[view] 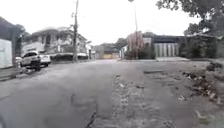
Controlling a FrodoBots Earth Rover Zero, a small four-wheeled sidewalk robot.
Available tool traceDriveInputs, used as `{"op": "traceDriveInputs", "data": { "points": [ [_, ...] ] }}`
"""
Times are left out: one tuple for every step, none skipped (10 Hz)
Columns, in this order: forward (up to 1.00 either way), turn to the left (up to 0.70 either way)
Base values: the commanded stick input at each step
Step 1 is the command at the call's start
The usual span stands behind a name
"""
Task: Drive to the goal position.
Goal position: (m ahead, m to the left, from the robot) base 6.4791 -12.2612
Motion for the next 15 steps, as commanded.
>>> {"op": "traceDriveInputs", "data": {
  "points": [
    [0.85,0.0],
    [0.85,0.0],
    [0.85,0.0],
    [0.85,0.0],
    [0.85,0.0],
    [0.85,0.0],
    [0.85,0.0],
    [0.85,0.0],
    [0.85,0.0],
    [0.85,0.0],
    [0.85,0.0],
    [0.85,0.0],
    [0.85,0.0],
    [0.85,0.0],
    [0.85,-0.17]
  ]
}}
